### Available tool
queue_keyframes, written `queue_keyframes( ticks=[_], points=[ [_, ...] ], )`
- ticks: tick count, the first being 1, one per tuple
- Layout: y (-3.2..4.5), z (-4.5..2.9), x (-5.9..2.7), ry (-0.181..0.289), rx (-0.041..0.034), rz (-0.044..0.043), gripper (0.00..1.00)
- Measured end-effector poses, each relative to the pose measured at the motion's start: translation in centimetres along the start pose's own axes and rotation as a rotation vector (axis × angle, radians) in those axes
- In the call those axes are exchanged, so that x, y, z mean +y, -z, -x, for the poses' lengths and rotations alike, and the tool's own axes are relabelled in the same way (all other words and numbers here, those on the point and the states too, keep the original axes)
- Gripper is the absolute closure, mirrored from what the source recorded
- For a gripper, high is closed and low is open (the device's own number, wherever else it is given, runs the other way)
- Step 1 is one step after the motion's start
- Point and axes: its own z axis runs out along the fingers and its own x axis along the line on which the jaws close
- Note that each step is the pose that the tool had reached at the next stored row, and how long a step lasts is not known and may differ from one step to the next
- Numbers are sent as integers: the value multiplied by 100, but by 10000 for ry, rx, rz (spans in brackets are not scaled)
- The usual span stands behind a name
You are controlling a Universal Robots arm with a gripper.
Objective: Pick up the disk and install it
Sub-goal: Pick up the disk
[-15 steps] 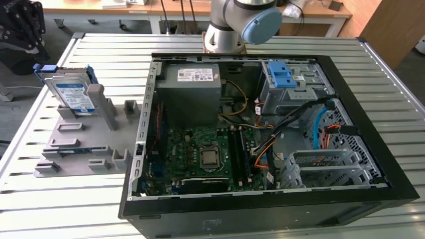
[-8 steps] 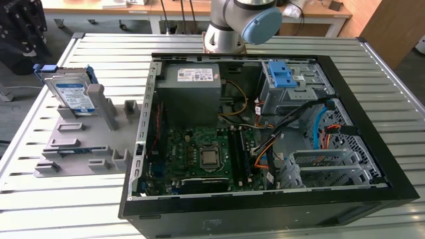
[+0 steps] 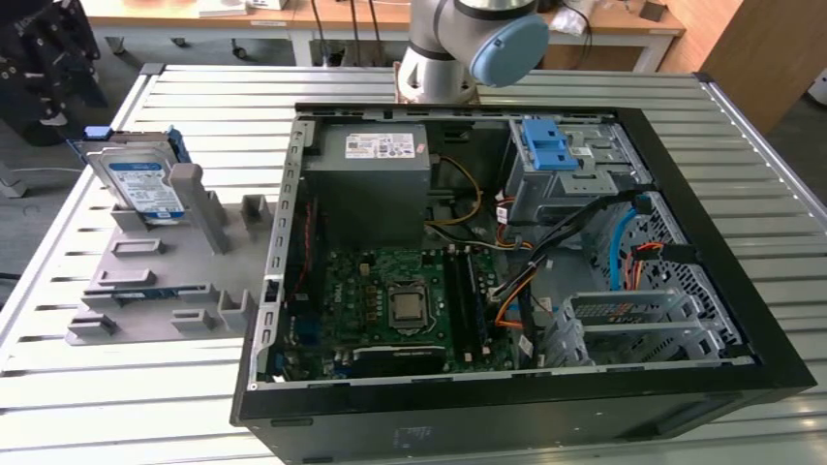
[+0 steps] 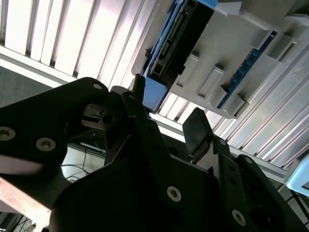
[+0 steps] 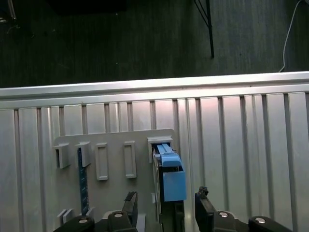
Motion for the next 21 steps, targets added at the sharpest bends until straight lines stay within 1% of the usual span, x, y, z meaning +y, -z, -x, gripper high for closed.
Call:
queue_keyframes(
  ticks=[2, 6, 9, 13, 21],
  points=[
    [-34, 4, 4, 1, 21, -1, 41],
    [-82, 2, 29, 20, 22, -1, 41],
    [-113, 2, 32, 61, 22, -1, 41],
    [-145, 2, 33, 504, 26, 9, 41],
    [-246, 17, 43, 521, 25, 8, 41]
  ],
)
